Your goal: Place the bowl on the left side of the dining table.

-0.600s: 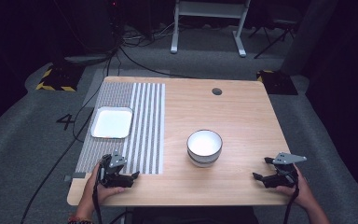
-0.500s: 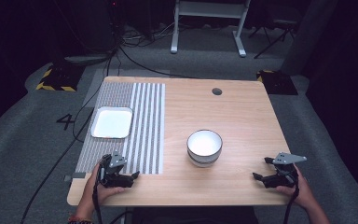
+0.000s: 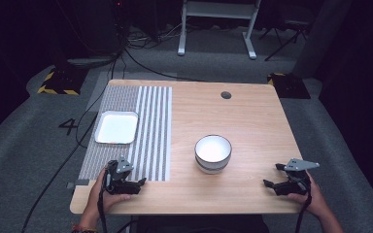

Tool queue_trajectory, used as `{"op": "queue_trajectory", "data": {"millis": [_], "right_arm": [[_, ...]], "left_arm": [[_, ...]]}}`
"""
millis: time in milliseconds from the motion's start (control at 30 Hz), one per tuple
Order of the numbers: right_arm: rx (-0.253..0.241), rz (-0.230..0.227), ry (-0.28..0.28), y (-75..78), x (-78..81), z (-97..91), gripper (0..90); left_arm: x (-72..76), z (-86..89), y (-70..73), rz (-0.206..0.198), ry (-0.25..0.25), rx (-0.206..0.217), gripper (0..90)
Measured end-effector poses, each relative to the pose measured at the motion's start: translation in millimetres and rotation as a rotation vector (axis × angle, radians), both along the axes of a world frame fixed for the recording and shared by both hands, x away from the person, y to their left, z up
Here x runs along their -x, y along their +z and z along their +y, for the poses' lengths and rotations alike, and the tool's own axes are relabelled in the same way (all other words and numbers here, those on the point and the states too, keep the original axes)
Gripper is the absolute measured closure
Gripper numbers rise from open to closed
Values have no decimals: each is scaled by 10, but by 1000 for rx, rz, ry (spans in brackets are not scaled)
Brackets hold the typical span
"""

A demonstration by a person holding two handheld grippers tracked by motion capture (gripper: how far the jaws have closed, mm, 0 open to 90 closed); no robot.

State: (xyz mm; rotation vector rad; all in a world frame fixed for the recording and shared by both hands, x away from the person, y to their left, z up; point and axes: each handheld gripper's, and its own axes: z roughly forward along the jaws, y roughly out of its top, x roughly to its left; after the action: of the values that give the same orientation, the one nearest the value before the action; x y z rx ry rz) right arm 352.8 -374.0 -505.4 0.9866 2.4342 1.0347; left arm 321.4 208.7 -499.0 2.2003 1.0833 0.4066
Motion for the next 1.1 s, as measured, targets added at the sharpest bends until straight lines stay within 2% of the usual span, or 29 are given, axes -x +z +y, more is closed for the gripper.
{"op": "queue_trajectory", "data": {"millis": [33, 100, 133, 200, 267, 300, 400, 700, 800, 833, 933, 1033, 1067, 1100], "right_arm": [[0, 0, 0, 0, 0, 0, 101], [0, 0, 0, 0, 0, 0, 101], [0, -1, 0, 0, 0, 0, 101], [0, 0, 0, 0, 0, 0, 101], [0, 0, 0, 0, 0, 0, 101], [0, 0, 0, 0, 0, 0, 101], [0, 0, 0, 0, 0, 0, 101], [-1, 2, -1, 1, 2, 1, 101], [0, 0, 0, 0, 0, 0, 101], [-1, 1, -1, 1, 1, 1, 101], [0, 0, 0, 0, 0, 0, 101], [0, 0, 0, 0, 0, 0, 101], [0, 0, 0, 0, 0, 0, 101], [0, 0, 0, 0, 0, 0, 101]], "left_arm": [[0, 0, 0, 0, 0, 0, 170], [7, -10, 32, -25, 5, -22, 171], [13, -19, 36, -17, 10, -4, 173], [7, -27, 51, -16, 10, 2, 171], [-3, -33, 64, -25, 0, -11, 170], [2, -46, 67, -15, 3, -4, 171], [1, -73, 88, -23, -9, -3, 171], [1, -190, 193, -45, -50, 3, 164], [0, -244, 230, -41, -72, -7, 161], [-6, -259, 244, -56, -81, -19, 161], [-8, -317, 270, -56, -101, -13, 162], [-16, -363, 305, -60, -120, -26, 161], [-15, -382, 314, -44, -132, -18, 161], [-18, -402, 325, -48, -138, -16, 161]]}}
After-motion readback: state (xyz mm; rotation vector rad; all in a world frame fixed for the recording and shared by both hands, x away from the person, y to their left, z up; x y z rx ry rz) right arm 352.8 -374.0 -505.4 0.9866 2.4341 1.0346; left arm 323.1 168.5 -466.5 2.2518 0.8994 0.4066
